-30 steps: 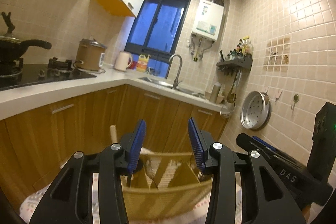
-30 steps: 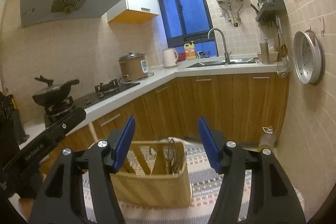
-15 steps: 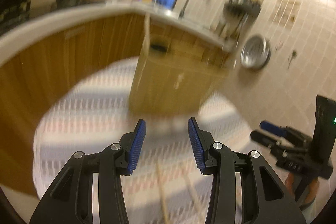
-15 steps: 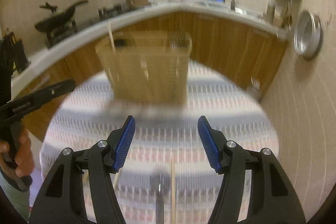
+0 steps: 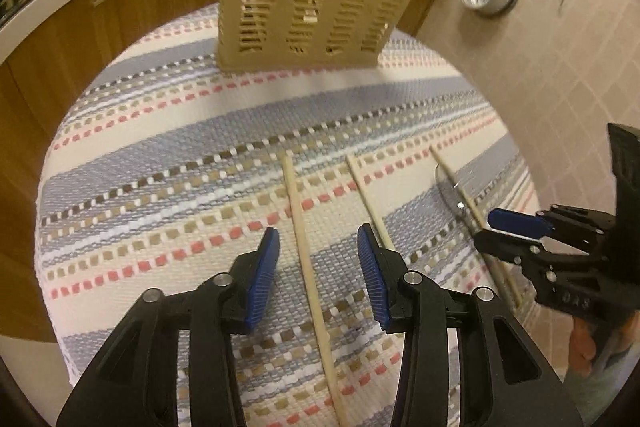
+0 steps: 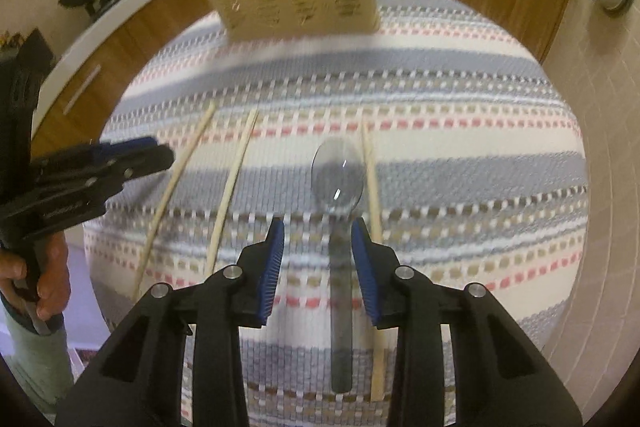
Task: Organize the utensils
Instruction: 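Grasp a wooden chopstick with the left tool while the right tool grasps a clear spoon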
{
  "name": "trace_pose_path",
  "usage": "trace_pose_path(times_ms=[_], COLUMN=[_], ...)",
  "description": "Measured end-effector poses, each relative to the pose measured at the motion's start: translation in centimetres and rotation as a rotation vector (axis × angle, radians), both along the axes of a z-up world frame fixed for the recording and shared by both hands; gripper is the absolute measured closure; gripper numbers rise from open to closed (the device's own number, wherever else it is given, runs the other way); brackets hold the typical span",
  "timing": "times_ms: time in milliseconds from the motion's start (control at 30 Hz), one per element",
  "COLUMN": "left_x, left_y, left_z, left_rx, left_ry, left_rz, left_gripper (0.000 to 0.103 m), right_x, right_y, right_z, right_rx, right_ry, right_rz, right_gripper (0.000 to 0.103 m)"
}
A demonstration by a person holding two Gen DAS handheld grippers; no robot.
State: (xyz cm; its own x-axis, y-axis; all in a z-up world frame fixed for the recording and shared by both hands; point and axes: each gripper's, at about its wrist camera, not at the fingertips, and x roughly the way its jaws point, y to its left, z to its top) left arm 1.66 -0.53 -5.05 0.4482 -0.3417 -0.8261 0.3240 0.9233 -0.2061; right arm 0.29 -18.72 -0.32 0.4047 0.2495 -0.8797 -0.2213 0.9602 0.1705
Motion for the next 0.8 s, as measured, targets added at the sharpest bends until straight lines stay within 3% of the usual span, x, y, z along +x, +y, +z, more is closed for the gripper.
trace_pose_path(times_ms=[433,533,700,800], left_x=[2.2,2.7,3.8,4.7], left_y=[-1.3,-2.4,-5.4,-6.1], left_z=[-1.3,-1.3,-1.5,-1.5], left_rx=[0.085,0.145,0.326,0.365], left_ry=[0.065,0.078,0.128,0.171], left_rz=[-0.034,-0.062,-0.189,-0.226], left_gripper=[0.072,0.072,0.069,0.071], right_x=[2.1,2.3,2.8,3.2], right_y=[1.0,1.7,3.0,3.1], right_z=[-1.6,-1.8,-2.0,-2.1], right_rx=[-0.067,-0.107,-0.173,-0.171], right_ry=[0.065,0.064,0.073,0.090], right_rz=[0.000,0.014,0.037,0.043], right_gripper=[0.077,0.077,0.077,0.077])
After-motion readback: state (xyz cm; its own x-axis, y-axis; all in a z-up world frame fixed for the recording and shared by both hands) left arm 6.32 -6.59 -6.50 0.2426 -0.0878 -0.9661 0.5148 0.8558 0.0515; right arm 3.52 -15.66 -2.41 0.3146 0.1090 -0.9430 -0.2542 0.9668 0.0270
